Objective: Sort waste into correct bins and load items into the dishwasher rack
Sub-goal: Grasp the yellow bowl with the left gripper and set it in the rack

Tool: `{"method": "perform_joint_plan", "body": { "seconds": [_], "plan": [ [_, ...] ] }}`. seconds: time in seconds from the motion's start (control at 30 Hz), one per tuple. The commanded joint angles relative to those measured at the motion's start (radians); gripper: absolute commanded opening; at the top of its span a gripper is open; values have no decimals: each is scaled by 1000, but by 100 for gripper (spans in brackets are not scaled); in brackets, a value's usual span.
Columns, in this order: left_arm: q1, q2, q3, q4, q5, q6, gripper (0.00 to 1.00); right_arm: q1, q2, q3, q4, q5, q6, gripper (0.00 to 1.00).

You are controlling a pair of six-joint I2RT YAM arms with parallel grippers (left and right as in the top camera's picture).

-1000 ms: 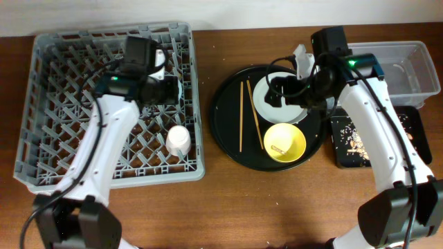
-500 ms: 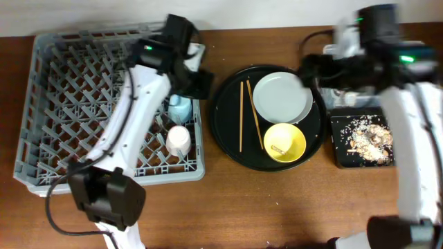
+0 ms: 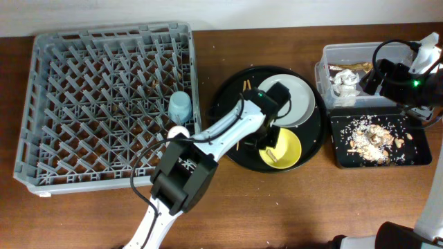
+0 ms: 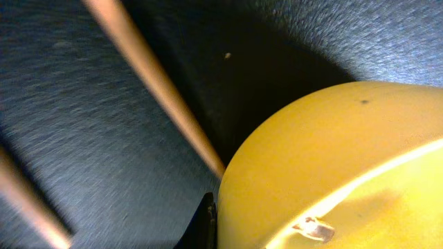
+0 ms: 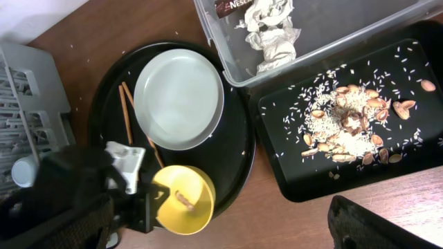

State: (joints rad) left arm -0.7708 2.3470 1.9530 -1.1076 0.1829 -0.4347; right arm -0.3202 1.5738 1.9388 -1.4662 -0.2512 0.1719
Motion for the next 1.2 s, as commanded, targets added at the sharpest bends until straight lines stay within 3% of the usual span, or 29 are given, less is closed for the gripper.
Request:
{"method": "perform_joint_plan", "body": {
  "seconds": [0.0, 0.1, 0.13, 0.17, 0.27, 0.3, 0.33, 0.5, 0.63, 0.77, 0.8, 0.83, 0.9, 0.97, 1.07, 1.17],
  "plan": [
    [68, -152, 181, -98, -93, 40, 0, -1, -1, -4, -3, 2, -11, 99],
    [147, -342, 259, -196, -544, 85, 0, -1, -1, -4, -4, 2, -11, 99],
    [167, -370, 259, -200, -736, 85, 0, -1, -1, -4, -4, 2, -11, 100],
    [207, -374, 257, -192, -1026, 84, 0, -1, -1, -4, -4, 2, -11, 100],
    [304, -272, 250, -60, -1257, 84, 0, -1, 0, -5, -4, 2, -11, 99],
    [338, -183, 250, 8, -1422, 84, 0, -1, 0, -5, -4, 2, -11, 99],
    [356, -126, 250, 42, -1495, 84, 0, -1, 0, -5, -4, 2, -11, 99],
    [370, 126, 250, 128, -1553, 84, 0, -1, 5, -5, -5, 3, -11, 99],
    [368, 155, 250, 159, -1644, 82, 0, -1, 5, -5, -5, 2, -11, 99],
    [367, 155, 250, 157, -1556, 84, 1, -1, 5, -5, -5, 2, -14, 99],
    [365, 155, 250, 150, -1556, 85, 5, -1, 5, -5, -5, 2, -19, 99],
    [361, 155, 250, 127, -1556, 100, 23, -1, 5, -5, -4, 3, -19, 99],
    [334, 154, 251, 82, -1536, 201, 43, -1, 5, -5, -4, 2, -19, 99],
    [313, 147, 255, 36, -1484, 206, 50, -1, 5, -5, -5, 2, -19, 99],
    [293, 63, 255, 11, -1316, 206, 63, -1, 5, -5, -4, 2, -19, 99],
    [291, -79, 255, 8, -1046, 206, 92, -1, 5, -5, -5, 2, -18, 99]
  ]
}}
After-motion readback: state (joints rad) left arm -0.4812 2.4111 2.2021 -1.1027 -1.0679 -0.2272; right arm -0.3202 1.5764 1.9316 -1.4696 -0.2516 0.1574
